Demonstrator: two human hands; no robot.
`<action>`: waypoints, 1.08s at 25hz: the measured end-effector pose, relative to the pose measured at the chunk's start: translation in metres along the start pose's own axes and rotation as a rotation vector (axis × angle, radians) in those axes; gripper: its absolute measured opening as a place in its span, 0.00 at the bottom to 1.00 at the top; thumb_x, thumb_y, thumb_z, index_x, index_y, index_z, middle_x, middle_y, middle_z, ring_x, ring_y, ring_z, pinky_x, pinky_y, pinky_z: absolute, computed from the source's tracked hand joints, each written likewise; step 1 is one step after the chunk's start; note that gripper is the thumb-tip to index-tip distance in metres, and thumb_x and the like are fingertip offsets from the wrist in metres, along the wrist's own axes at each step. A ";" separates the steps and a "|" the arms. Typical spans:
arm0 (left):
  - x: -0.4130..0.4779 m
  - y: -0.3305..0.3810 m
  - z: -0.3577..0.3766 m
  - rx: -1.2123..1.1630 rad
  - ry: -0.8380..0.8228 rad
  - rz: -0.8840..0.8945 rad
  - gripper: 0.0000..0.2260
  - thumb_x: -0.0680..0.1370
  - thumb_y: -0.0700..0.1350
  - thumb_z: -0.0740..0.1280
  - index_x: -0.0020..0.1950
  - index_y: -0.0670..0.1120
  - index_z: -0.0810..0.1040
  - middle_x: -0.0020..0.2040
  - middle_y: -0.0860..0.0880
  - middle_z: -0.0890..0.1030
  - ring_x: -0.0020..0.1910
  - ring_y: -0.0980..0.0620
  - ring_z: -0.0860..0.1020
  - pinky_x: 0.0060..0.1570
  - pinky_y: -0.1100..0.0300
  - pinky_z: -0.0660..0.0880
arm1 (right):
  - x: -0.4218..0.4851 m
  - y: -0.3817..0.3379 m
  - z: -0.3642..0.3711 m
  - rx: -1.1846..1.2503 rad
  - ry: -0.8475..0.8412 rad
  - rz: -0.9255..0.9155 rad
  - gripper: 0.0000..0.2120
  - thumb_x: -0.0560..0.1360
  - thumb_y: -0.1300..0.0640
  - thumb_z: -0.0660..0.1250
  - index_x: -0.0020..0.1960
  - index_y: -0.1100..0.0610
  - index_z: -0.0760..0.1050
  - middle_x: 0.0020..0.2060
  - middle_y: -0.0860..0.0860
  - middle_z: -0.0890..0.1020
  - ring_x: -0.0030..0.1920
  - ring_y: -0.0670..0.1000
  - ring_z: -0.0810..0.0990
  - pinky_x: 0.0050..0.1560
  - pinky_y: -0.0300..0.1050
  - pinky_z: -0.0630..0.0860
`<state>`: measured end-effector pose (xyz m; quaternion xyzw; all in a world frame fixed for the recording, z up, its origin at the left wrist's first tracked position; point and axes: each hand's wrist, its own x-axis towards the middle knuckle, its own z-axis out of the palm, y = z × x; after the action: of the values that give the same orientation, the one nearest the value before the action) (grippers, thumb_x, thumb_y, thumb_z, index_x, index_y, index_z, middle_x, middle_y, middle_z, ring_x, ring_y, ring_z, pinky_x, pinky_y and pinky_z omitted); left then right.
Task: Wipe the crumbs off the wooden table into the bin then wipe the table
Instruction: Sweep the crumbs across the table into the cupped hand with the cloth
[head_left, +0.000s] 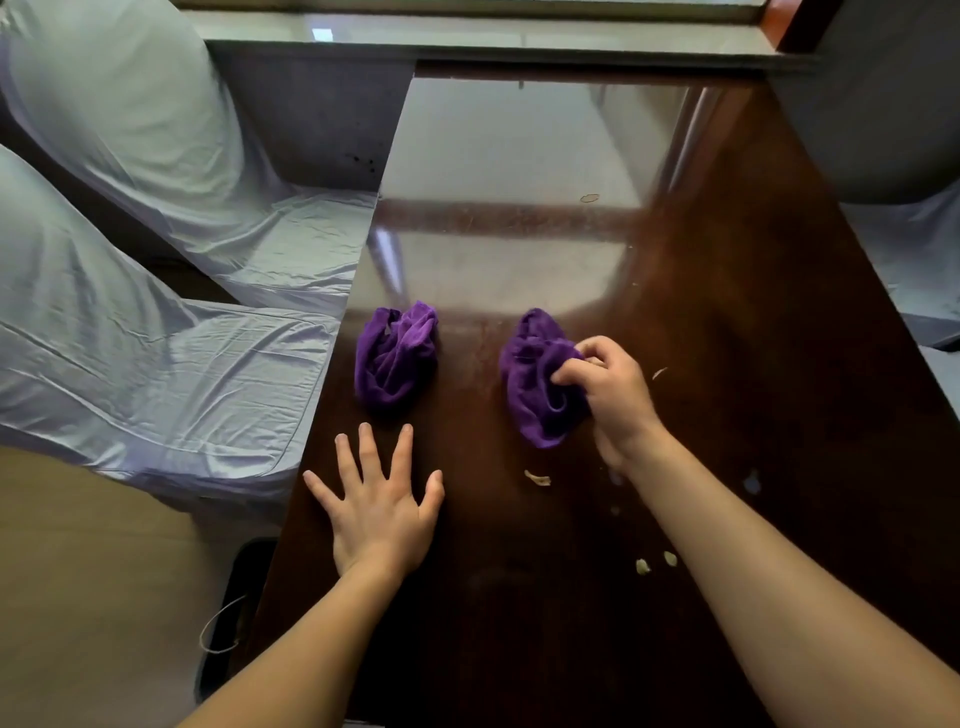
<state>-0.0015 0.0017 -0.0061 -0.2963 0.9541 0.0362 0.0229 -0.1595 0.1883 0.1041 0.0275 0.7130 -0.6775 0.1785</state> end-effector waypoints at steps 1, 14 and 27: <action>0.000 0.000 0.000 0.000 -0.004 0.002 0.32 0.74 0.68 0.45 0.77 0.60 0.51 0.80 0.43 0.54 0.78 0.40 0.45 0.69 0.28 0.43 | -0.014 -0.002 -0.020 0.030 0.020 -0.027 0.08 0.64 0.65 0.69 0.38 0.54 0.73 0.36 0.55 0.78 0.37 0.52 0.77 0.35 0.43 0.73; -0.011 0.014 -0.015 -0.093 0.055 0.195 0.24 0.78 0.56 0.59 0.75 0.59 0.63 0.75 0.40 0.64 0.77 0.40 0.54 0.68 0.27 0.51 | -0.103 0.043 -0.233 -0.998 0.333 -0.101 0.12 0.62 0.64 0.75 0.39 0.56 0.74 0.49 0.56 0.78 0.52 0.62 0.77 0.54 0.54 0.72; -0.014 0.039 0.006 -0.111 0.040 0.069 0.25 0.78 0.61 0.53 0.75 0.63 0.55 0.78 0.44 0.55 0.78 0.44 0.45 0.71 0.31 0.42 | -0.085 0.110 -0.213 -1.158 0.454 -0.155 0.22 0.76 0.53 0.69 0.69 0.54 0.74 0.71 0.57 0.73 0.65 0.65 0.69 0.64 0.62 0.70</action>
<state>-0.0124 0.0420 -0.0093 -0.2648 0.9605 0.0838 -0.0140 -0.0959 0.4221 0.0279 0.0179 0.9845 -0.1697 -0.0411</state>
